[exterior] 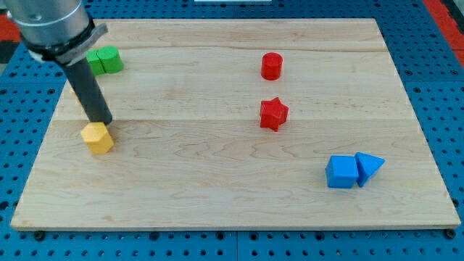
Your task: Slide the yellow heart towards the bottom left
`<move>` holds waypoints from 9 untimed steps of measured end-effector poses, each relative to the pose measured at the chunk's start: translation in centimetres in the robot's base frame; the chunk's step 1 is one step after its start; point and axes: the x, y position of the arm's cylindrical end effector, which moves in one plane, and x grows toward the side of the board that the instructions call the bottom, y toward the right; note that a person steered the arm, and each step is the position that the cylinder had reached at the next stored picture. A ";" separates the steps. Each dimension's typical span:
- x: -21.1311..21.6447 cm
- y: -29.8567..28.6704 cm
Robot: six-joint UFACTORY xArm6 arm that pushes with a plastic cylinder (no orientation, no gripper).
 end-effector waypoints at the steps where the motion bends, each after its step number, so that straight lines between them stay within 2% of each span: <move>1: 3.9 0.3; 2: 4.5 -0.1; 4: -1.2 4.0; 6: -2.1 4.1; 7: -3.9 4.6; 9: -9.1 -1.6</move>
